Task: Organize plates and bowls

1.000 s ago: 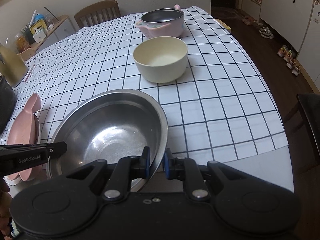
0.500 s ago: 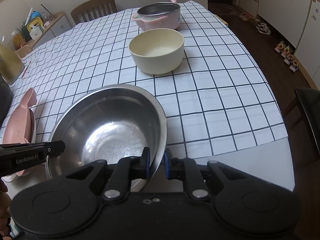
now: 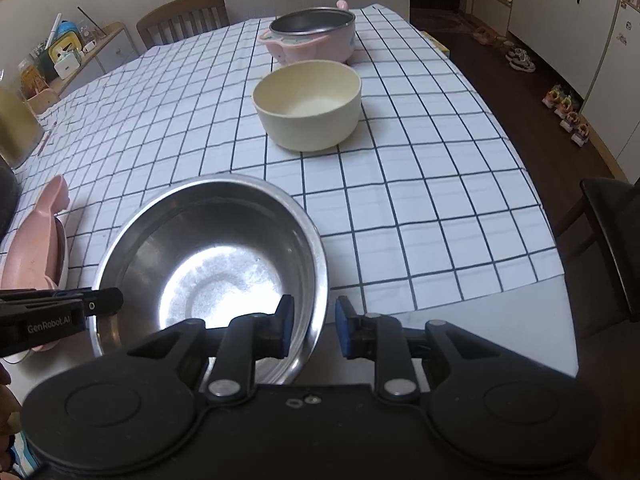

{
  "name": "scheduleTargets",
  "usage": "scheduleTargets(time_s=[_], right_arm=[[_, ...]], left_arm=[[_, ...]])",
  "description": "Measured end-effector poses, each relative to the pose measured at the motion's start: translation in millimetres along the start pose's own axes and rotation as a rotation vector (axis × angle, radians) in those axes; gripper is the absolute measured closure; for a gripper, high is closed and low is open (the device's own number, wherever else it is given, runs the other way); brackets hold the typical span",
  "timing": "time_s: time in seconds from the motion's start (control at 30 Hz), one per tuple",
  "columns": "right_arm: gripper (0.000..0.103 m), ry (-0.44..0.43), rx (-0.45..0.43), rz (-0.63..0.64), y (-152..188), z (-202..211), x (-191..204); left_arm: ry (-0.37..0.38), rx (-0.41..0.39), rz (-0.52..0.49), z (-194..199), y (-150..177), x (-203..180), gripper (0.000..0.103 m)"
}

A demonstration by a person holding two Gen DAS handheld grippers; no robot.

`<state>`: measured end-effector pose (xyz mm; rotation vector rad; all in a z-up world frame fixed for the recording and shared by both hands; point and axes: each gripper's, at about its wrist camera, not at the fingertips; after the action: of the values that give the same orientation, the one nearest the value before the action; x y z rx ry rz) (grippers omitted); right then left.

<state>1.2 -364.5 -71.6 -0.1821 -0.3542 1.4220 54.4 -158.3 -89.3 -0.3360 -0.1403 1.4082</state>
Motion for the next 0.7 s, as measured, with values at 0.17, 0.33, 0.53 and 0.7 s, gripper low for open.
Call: scheduleTargets(time_s=[0.17, 0.33, 0.53, 0.7], right_arm=[[0.077, -0.019, -0.021, 0.003, -8.2, 13.4, 2.7], [0.073, -0.031, -0.042, 0.012, -19.9, 24.4, 6.6], [0.068, -0.045, -0.075, 0.019, -40.5, 32.4, 9.7], [0.066, -0.055, -0.098, 0.028, -60.7, 35.8, 11.8]], left_arm=[[-0.006, -0.028, -0.004, 15.2, -0.1, 2.0, 0.088], [-0.002, -0.075, -0.017, 32.5, -9.4, 1.9, 0.088], [-0.008, -0.130, -0.023, 47.3, -32.3, -0.7, 0.088], [-0.015, -0.167, -0.034, 55.5, -56.0, -7.0, 0.088]])
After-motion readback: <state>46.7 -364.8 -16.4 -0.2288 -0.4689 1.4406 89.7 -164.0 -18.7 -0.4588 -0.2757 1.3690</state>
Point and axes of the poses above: each gripper's, at about its wrist camera, not at the fingertips, and z roughly against the way its jaws point, x to its left, y to its underside, and after that the axes turned 9 degrees about x, right-handed
